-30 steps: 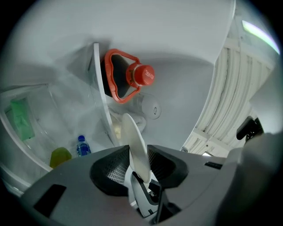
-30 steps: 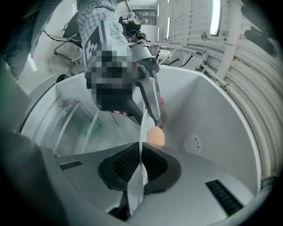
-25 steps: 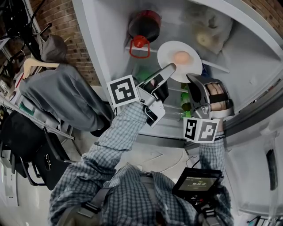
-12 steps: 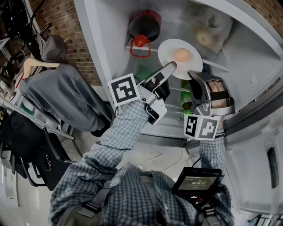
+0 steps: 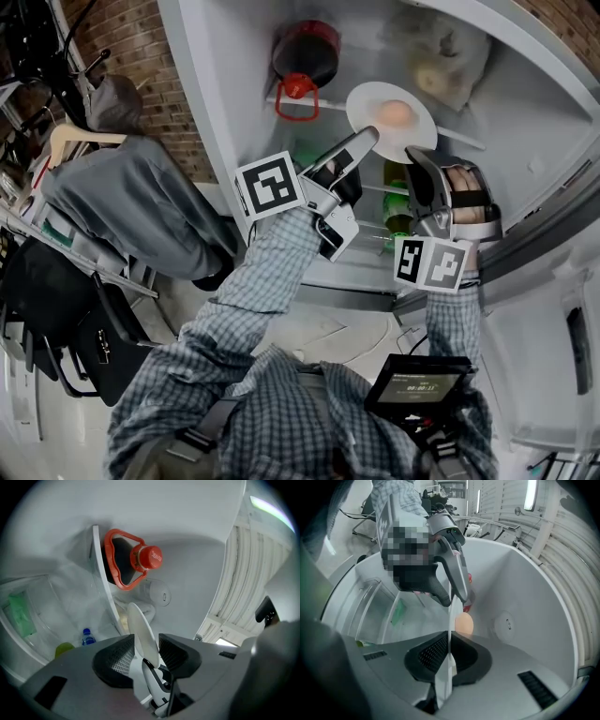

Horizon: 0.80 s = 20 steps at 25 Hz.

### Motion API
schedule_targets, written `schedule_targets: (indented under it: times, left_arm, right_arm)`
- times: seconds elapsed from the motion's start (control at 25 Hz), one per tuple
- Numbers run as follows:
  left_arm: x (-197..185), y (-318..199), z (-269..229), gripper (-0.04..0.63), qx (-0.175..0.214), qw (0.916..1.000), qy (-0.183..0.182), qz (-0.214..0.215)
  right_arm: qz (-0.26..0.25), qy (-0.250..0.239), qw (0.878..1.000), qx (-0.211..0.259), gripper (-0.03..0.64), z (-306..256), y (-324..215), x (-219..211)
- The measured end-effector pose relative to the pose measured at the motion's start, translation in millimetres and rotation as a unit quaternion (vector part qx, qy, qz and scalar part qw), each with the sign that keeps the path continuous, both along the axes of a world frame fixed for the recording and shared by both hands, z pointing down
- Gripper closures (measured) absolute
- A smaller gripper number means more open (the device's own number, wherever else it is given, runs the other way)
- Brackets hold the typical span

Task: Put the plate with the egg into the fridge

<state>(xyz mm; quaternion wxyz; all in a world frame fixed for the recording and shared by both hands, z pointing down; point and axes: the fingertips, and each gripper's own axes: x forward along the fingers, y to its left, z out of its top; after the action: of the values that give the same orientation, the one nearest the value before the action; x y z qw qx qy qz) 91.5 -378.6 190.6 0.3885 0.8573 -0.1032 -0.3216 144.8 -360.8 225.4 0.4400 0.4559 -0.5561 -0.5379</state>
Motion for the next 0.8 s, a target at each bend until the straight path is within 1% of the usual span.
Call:
schedule_targets:
  times: [0.16,0.2,0.32,0.44,0.64,0.8]
  left_arm:
    - [0,-3,13,0.453,0.007,0.9988,-0.046,-0.017]
    - [0,-3,15,0.453,0.007,0.9985,-0.051,-0.019]
    - [2,0,15,0.453,0.012,0.9983,-0.055,-0.013]
    - [2,2,19,0.453,0.018,0.9970,-0.073,-0.015]
    - [3,11,21,0.453,0.023,0.9962,-0.083,-0.008]
    - [2,18,20,0.453,0.020,0.9968,-0.077,0.000]
  right_arm:
    - [0.009,-0.003,1.000,-0.008,0.598,1,-5,7]
    - [0.010,0.000,1.000,-0.011,0.598,1,-6,7]
    - [0.014,0.008,1.000,-0.017,0.598,3,-11,8]
    - [0.018,0.015,1.000,-0.020,0.598,2,-16,9]
    - [0.023,0.032,0.999,-0.029,0.598,1,-25,13]
    - [0.023,0.041,0.998,-0.035,0.598,0,-33,16]
